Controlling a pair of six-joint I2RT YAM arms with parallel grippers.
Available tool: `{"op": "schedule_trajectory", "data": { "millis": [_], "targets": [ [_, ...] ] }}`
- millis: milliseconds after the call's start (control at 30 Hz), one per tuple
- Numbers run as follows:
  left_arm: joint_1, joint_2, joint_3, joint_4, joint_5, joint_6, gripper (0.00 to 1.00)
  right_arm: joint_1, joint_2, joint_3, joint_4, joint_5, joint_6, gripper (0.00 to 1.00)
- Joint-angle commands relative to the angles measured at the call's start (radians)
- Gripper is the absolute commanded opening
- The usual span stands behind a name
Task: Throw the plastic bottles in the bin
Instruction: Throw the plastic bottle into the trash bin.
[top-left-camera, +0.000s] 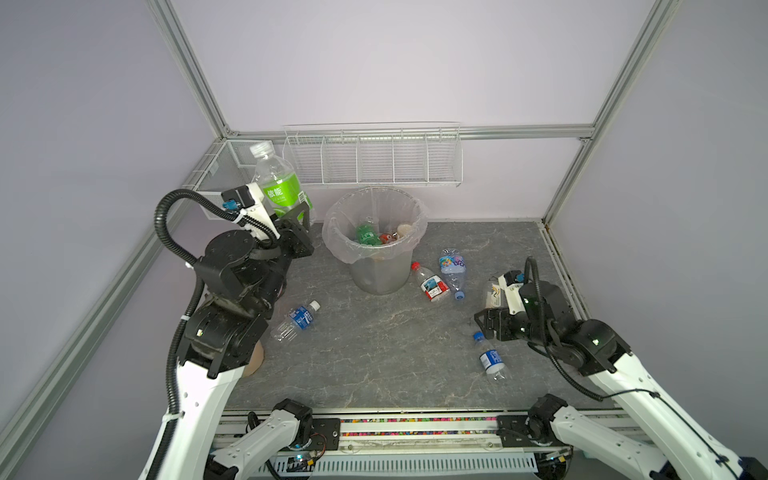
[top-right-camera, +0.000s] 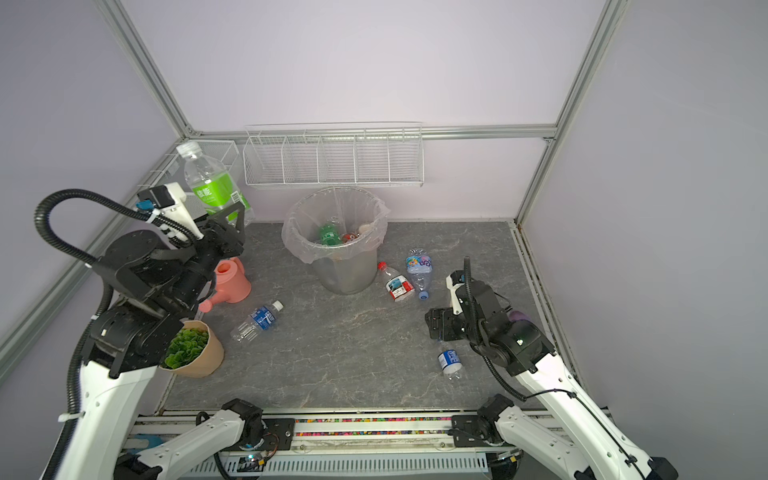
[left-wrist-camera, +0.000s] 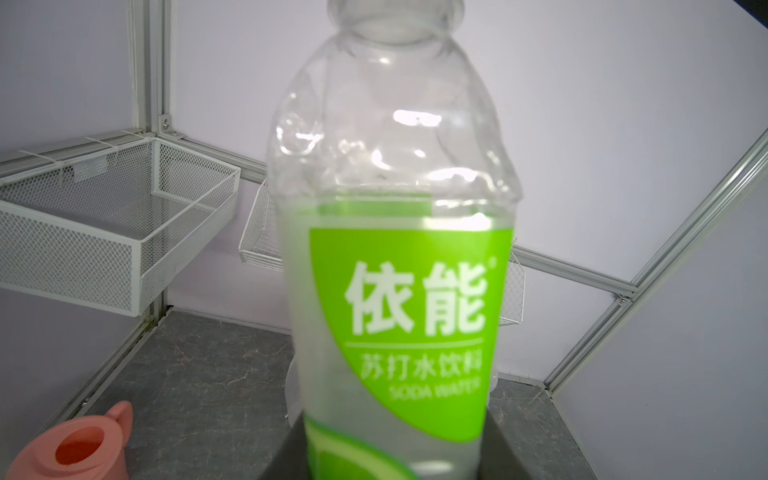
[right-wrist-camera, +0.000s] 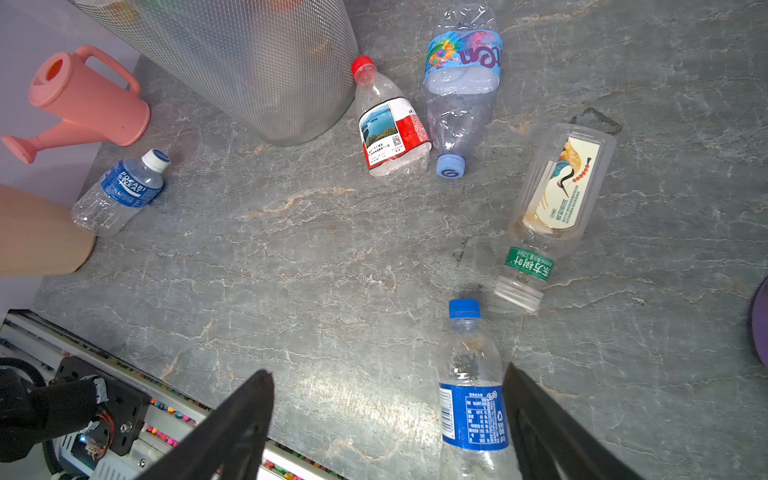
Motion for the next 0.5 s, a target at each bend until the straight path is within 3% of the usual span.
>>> {"op": "schedule_trajectory", "data": {
  "millis": [0,367,400,467],
  "targets": [
    [0.004,0.073,0.047,0.015,0.041,0.032,0.19,-0.004,-0.001,-0.008,0.02,-0.017,0.015,0.89],
    [0.006,0.417,0.246,-0.116,0.122,0.066,0.23,-0.004,-0.016,-0.008,0.011,-0.022,0.016,0.89],
    [0.008,0.487,0.316,-0.181,0.126,0.072,0.3,-0.004,-0.016,-0.005,0.009,-0.022,0.014,0.88],
    [0.008,0.619,0.467,-0.325,0.14,0.079,0.6,-0.004,-0.016,0.006,-0.001,-0.022,0.008,0.88]
  ]
}}
